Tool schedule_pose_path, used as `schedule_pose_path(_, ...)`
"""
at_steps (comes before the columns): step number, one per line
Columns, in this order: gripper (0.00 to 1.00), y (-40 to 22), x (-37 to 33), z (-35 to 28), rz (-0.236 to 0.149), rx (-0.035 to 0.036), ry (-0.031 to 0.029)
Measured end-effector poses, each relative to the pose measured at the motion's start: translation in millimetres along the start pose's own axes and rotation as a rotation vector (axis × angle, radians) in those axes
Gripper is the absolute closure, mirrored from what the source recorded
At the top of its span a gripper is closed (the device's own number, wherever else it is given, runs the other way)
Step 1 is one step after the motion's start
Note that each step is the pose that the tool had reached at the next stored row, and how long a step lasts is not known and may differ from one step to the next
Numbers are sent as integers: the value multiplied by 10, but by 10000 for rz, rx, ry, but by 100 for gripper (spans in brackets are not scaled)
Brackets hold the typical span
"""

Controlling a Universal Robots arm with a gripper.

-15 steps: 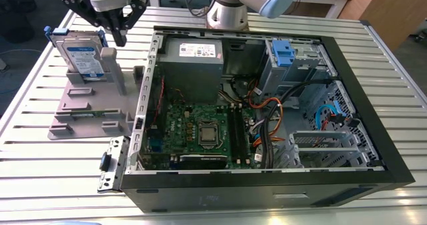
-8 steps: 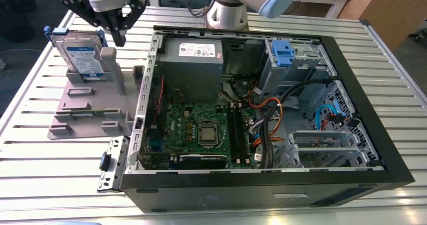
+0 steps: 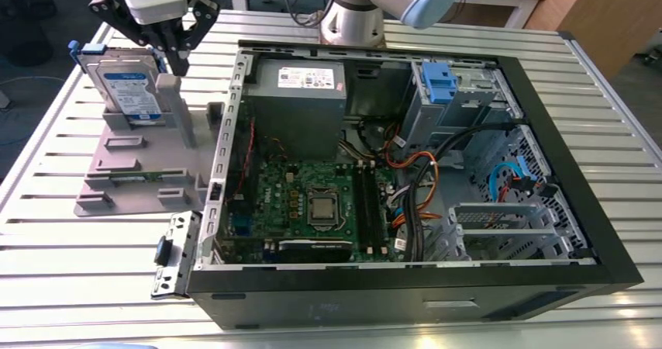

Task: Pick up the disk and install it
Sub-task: 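Reach for the disk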

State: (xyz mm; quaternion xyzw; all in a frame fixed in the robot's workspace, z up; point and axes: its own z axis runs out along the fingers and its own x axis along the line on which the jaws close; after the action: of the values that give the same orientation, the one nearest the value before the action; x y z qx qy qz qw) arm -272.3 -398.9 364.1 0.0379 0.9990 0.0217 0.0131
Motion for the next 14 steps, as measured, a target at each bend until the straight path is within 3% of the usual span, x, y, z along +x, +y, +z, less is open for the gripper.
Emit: schedule_pose_path(14, 89, -4, 51, 7, 0, 0, 0)
